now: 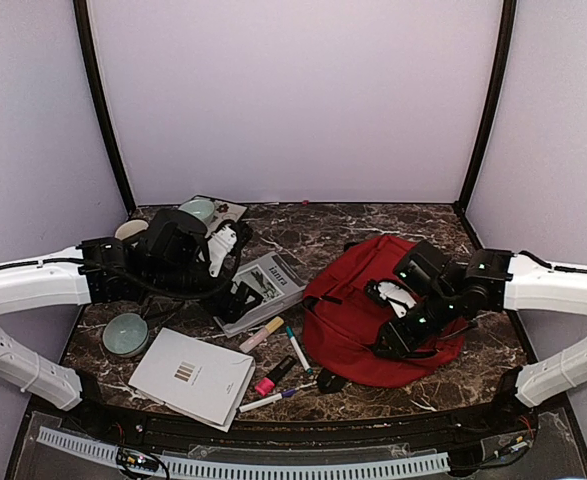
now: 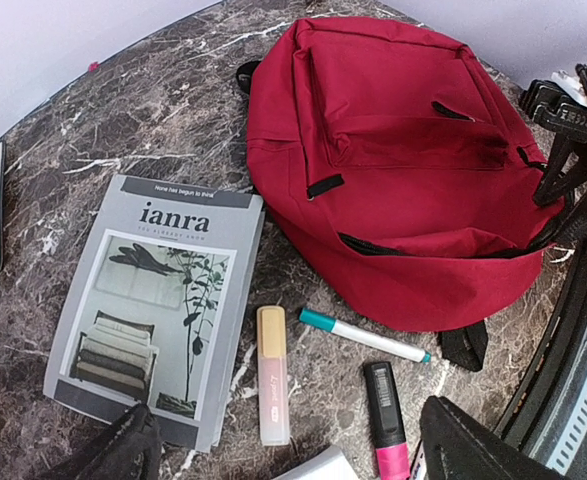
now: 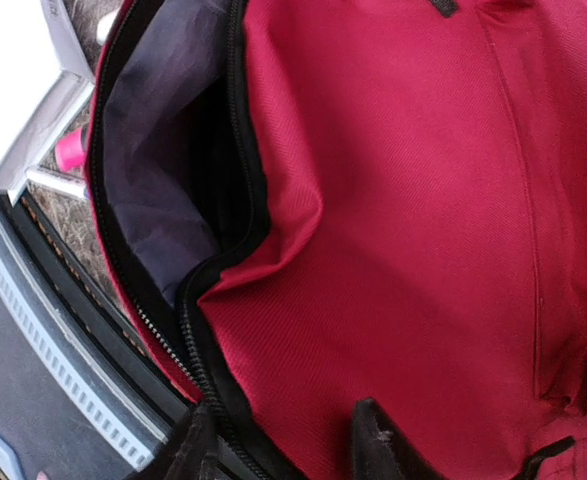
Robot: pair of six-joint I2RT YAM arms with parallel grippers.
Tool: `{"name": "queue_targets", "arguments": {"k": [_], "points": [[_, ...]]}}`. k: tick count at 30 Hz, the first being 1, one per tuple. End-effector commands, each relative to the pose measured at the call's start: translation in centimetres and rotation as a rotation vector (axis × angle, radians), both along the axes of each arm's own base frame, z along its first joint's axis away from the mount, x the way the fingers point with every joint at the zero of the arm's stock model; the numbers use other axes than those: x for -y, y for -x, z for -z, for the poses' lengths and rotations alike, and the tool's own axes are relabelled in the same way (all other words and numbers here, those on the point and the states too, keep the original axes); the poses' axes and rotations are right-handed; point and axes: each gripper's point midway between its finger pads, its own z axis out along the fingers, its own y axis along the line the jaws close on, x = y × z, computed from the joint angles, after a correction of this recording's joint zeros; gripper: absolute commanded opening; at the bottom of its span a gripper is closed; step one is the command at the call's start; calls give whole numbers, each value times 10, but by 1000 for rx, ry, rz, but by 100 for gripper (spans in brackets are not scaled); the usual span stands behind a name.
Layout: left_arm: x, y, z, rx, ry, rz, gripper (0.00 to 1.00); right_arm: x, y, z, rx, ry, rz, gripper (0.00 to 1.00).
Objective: Pack the student bag
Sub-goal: Pick up the largest pocket of the bag from the student bag.
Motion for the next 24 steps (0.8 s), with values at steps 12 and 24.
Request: {"name": "queue_targets", "arguments": {"k": [12, 24], "points": [[7, 9, 9, -161, 116, -86, 86, 3, -4, -42, 145, -207, 84, 0], [49, 9, -28, -153, 182, 18, 84, -4, -28, -99, 345, -380, 137, 0]]}}
